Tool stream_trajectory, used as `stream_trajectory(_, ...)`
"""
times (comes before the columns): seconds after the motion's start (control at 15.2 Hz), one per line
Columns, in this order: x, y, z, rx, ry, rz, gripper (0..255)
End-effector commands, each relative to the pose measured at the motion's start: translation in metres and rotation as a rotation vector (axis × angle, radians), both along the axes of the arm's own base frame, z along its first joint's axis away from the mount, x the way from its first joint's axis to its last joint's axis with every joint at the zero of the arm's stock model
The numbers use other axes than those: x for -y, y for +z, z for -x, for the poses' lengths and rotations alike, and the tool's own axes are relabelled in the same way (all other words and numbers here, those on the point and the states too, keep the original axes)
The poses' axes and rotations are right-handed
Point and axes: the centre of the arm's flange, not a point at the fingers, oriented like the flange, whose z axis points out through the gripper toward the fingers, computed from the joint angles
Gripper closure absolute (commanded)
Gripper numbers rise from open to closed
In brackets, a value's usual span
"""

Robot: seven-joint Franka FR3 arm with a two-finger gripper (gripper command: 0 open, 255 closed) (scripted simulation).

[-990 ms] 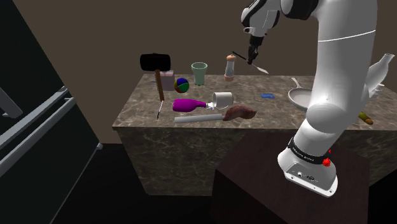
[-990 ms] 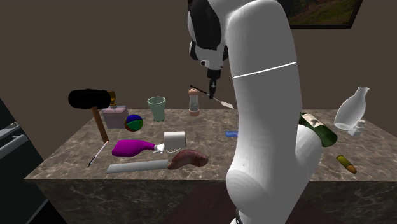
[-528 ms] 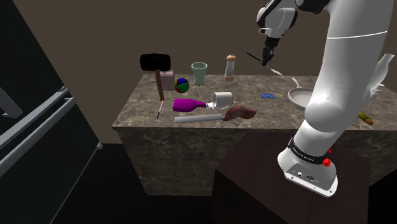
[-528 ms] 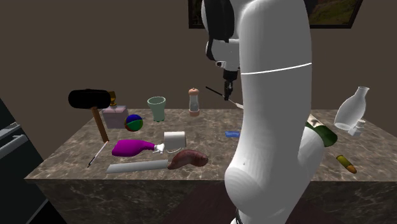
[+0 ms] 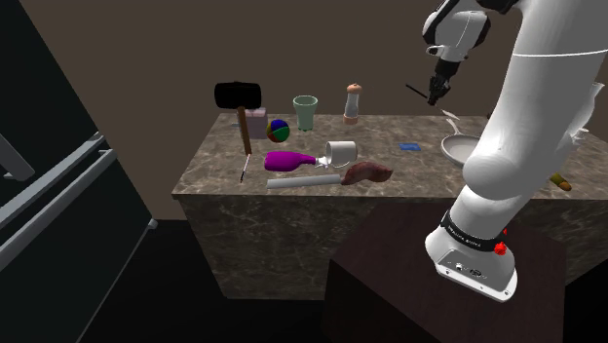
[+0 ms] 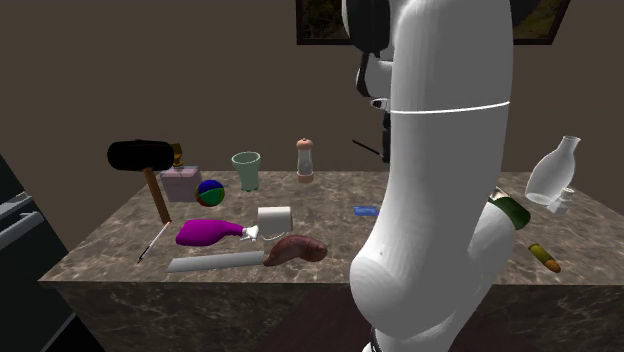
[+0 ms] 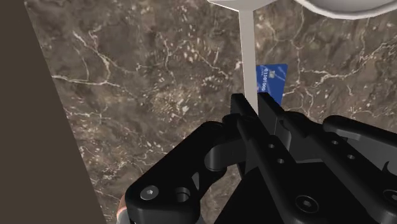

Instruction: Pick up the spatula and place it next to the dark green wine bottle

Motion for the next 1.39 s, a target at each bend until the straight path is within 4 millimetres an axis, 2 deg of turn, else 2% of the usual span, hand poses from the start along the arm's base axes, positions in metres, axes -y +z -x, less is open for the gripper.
stream_trajectory(0.0, 0.007, -0.001, 0.023, 0.000, 0.002, 0.000, 255)
stream_trajectory(1.32, 0.103, -0.001, 0.268, 0.000, 0.002, 0.000, 255)
